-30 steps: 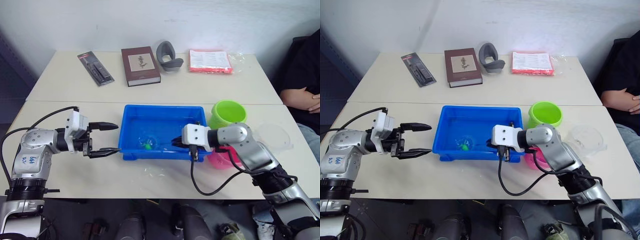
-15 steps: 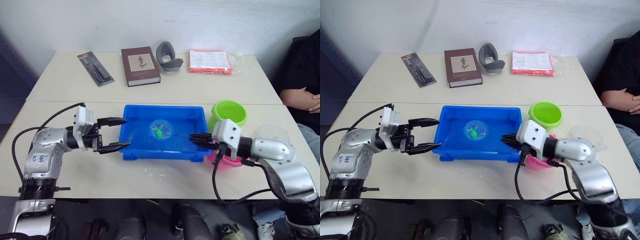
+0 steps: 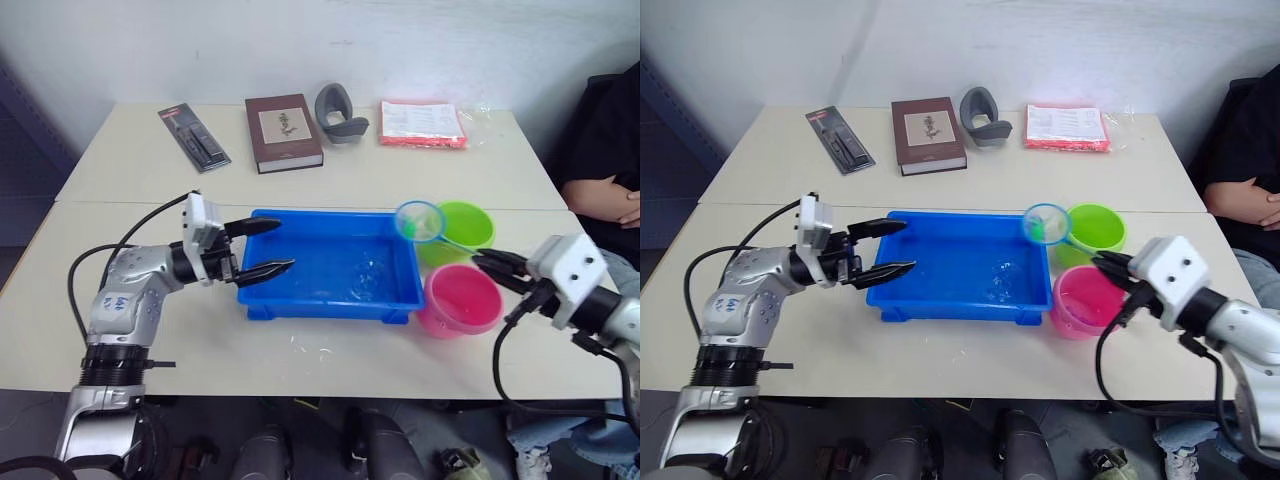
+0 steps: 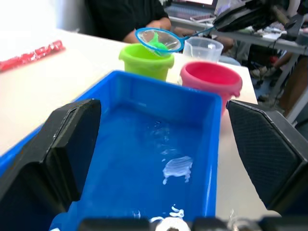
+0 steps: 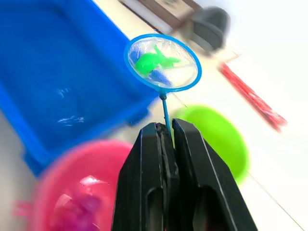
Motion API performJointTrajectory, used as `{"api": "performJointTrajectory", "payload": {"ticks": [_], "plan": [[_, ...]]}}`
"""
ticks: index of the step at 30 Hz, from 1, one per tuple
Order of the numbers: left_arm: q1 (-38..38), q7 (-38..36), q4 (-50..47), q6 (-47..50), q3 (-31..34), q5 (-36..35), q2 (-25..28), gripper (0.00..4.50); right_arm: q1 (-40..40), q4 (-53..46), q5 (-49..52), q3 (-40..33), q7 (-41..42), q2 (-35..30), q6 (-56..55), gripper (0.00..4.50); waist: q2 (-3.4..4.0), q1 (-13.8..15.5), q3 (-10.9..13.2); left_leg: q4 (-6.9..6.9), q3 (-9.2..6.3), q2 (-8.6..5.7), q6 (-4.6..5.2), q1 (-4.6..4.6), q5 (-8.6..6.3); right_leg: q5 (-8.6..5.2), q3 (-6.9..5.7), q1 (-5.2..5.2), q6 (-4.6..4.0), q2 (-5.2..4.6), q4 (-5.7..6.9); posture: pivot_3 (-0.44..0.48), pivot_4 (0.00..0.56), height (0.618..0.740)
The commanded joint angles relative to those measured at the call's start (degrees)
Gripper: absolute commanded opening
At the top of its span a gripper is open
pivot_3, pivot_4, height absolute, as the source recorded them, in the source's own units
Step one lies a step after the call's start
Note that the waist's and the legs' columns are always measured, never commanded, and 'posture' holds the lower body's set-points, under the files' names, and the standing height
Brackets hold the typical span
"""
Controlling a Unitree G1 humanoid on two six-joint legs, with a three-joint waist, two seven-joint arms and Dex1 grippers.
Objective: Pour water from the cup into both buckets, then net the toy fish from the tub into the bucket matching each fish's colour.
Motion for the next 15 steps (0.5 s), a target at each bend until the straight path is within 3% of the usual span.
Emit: {"api": "performJointTrajectory", "payload": {"ticks": [1,10,15], "plan": [[-0.73,0.34,-0.98,0.18,-1.17,-0.02,-1.11,4.49,0.95,5.08,-4.28,-3.07,-2.04,-1.44,-8.12,0.00,0.00,-0.02,0.00,0.00,0.00,0.00,0.00,0.00,0.00,0.00,0.01,0.00,0.00,0.01,0.00,0.000,0.150,0.740],[-1.67,1.41,-2.59,0.61,-2.32,-1.71,-4.77,4.49,-1.60,15.37,-13.39,0.01,-8.92,-2.75,-21.76,0.00,0.01,-0.22,0.00,-0.01,0.07,0.02,-0.04,0.07,0.03,0.00,0.19,0.00,0.00,0.03,0.03,0.000,0.150,0.740],[-1.57,2.06,-3.98,0.73,-2.67,-1.83,-6.57,4.49,-2.60,21.26,-27.37,3.90,-16.42,-7.19,-32.12,0.00,0.01,-0.26,0.00,-0.01,0.11,0.01,-0.06,0.08,0.04,0.00,0.50,-0.01,0.00,0.02,0.04,0.000,0.150,0.740]]}}
